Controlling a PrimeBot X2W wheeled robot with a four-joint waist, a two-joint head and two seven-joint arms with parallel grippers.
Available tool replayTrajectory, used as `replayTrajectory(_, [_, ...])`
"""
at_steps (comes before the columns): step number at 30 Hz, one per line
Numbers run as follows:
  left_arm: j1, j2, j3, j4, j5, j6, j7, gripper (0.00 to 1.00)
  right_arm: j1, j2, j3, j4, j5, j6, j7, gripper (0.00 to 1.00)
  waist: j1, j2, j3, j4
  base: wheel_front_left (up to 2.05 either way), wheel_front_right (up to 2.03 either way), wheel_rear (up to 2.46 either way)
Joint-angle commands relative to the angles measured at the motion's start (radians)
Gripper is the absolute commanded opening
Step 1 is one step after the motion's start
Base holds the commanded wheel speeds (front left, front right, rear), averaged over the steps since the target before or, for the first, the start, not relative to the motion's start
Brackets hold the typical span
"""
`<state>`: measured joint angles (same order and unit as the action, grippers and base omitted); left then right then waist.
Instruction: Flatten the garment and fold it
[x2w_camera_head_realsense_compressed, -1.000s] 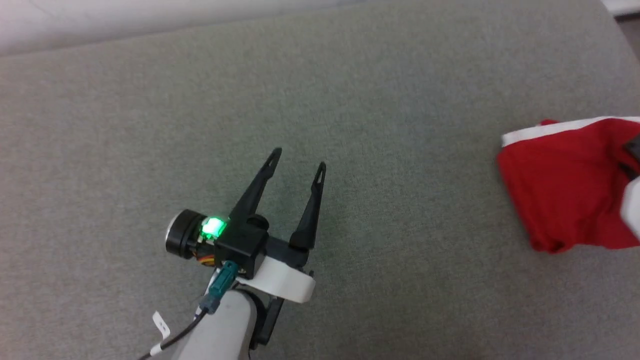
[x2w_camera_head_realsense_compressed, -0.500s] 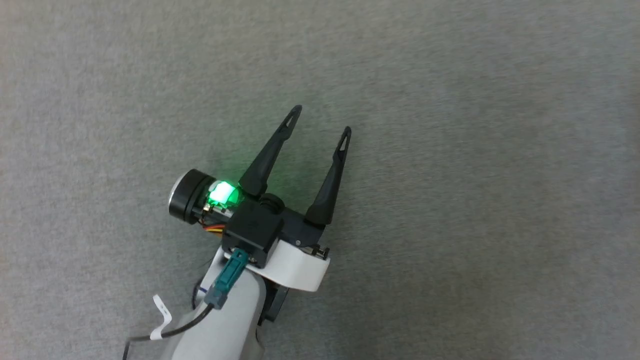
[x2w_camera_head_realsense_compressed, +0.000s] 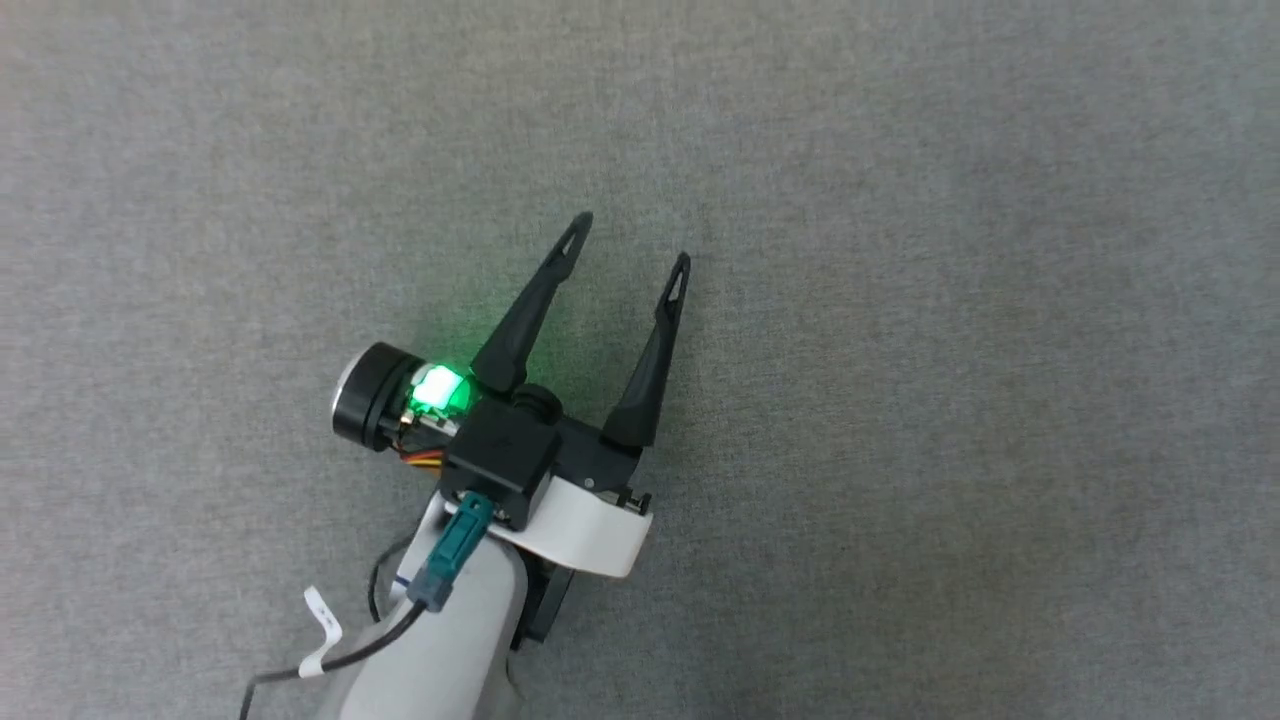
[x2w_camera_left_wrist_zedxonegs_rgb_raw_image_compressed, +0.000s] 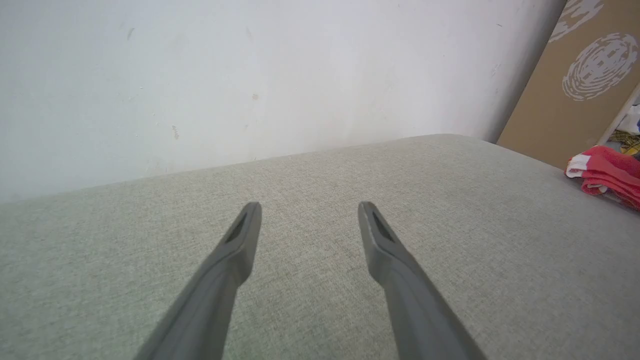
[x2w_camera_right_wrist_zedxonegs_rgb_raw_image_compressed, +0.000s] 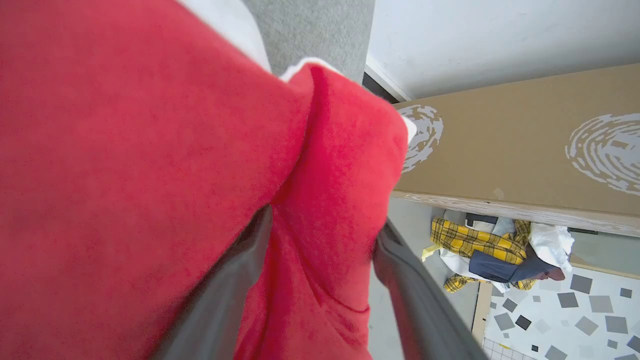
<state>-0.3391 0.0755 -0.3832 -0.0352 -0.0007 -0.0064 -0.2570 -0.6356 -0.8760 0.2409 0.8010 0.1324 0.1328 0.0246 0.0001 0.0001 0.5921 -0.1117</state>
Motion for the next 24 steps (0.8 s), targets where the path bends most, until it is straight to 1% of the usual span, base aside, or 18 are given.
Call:
replayTrajectory(1, [0.006, 0.008, 0.000, 0.005, -0.002, 0.006, -0.005, 1.00, -0.012, 0.011, -0.001, 0.005, -0.006, -0.002, -0.004, 1.00, -0.0001, -0.0001, -0.061, -0.010, 0.00, 0.00, 0.00])
replayTrajectory(5, [0.051, 0.006, 0.014, 0.020, -0.028, 0.023, -0.005, 1.00, -0.022, 0.026, 0.000, -0.008, -0.008, -0.002, -0.015, 1.00, -0.0001, -0.0001, -0.165, -0.015, 0.00, 0.00, 0.00])
replayTrajectory(8, [0.096, 0.011, 0.039, 0.030, -0.046, 0.035, -0.005, 1.00, -0.028, 0.052, 0.000, -0.043, 0.005, -0.002, -0.018, 1.00, -0.0001, -0.0001, -0.260, -0.019, 0.00, 0.00, 0.00])
replayTrajectory(10, [0.131, 0.016, 0.060, 0.034, -0.058, 0.044, -0.005, 1.00, -0.026, 0.066, -0.002, -0.080, 0.019, -0.002, -0.019, 1.00, -0.0001, -0.0001, -0.315, -0.019, 0.00, 0.00, 0.00])
replayTrajectory(15, [0.213, 0.022, 0.125, 0.046, -0.101, 0.061, -0.005, 1.00, -0.011, 0.130, -0.041, -0.203, 0.084, -0.002, -0.031, 1.00, -0.0001, -0.0001, -0.435, -0.004, 0.00, 0.00, 0.00])
replayTrajectory(20, [0.266, 0.021, 0.183, 0.065, -0.142, 0.068, -0.005, 1.00, 0.048, 0.221, -0.105, -0.342, 0.129, -0.002, -0.055, 1.00, -0.0001, -0.0001, -0.514, 0.027, 0.00, 0.00, 0.00])
replayTrajectory(22, [0.285, 0.014, 0.208, 0.065, -0.174, 0.066, -0.005, 1.00, 0.082, 0.279, -0.149, -0.404, 0.145, -0.002, -0.079, 1.00, -0.0001, -0.0001, -0.536, 0.038, 0.00, 0.00, 0.00])
replayTrajectory(24, [0.304, 0.015, 0.226, 0.069, -0.177, 0.069, -0.005, 1.00, 0.130, 0.332, -0.181, -0.467, 0.141, -0.002, -0.097, 1.00, -0.0001, -0.0001, -0.553, 0.048, 0.00, 0.00, 0.00])
